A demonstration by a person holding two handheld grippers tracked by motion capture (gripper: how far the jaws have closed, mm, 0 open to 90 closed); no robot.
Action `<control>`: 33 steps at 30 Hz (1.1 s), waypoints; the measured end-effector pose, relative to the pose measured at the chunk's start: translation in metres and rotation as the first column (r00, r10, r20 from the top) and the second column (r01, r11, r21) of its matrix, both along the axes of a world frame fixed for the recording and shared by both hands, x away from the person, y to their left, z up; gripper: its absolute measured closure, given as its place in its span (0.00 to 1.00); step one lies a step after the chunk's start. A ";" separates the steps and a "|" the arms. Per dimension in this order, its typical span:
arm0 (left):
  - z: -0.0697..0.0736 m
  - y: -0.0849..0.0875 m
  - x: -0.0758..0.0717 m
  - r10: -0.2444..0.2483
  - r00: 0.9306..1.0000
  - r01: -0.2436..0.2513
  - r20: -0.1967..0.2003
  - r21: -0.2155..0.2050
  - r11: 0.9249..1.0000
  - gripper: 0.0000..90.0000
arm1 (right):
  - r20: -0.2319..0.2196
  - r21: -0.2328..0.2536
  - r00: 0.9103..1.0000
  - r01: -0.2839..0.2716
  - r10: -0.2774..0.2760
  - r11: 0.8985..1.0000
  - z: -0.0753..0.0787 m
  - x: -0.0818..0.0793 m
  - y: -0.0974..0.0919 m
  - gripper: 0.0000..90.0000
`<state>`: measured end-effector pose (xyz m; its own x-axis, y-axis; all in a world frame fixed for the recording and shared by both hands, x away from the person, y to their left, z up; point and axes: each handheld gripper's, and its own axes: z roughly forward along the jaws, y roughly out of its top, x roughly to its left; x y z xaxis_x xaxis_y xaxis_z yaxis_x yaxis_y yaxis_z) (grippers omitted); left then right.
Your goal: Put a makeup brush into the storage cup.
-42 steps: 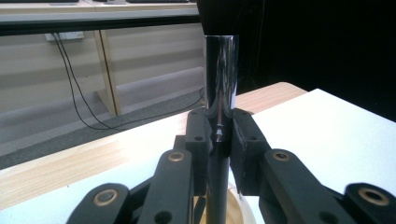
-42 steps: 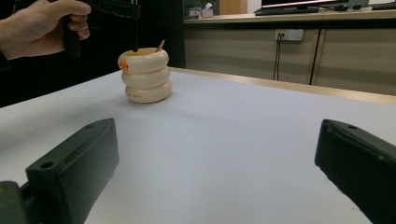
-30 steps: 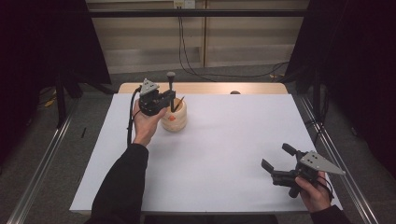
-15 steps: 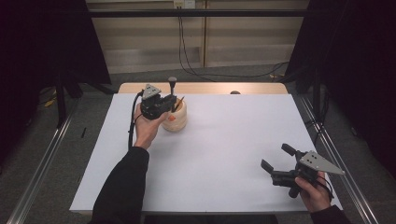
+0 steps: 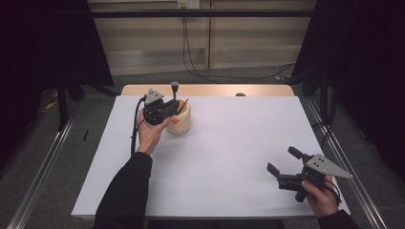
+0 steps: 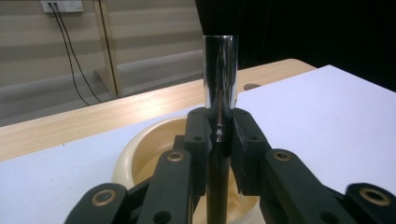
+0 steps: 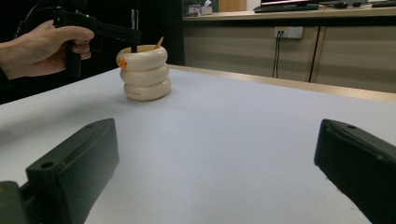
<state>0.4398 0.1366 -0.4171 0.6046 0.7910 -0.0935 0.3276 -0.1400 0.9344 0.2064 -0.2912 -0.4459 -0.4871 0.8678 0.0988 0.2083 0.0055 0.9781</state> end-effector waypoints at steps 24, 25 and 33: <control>-0.003 0.000 0.001 0.022 1.000 -0.022 0.010 -0.022 1.000 0.75 | -0.001 -0.004 1.000 -0.004 0.003 1.000 -0.001 0.000 0.000 0.00; -0.003 0.001 0.002 0.022 1.000 -0.022 0.017 -0.016 1.000 0.73 | -0.004 0.001 1.000 -0.005 0.005 1.000 -0.001 0.000 0.000 0.00; -0.002 0.000 0.003 0.043 0.999 -0.042 0.018 -0.042 0.998 0.47 | -0.002 0.005 1.000 -0.005 0.005 1.000 -0.001 0.001 -0.001 0.00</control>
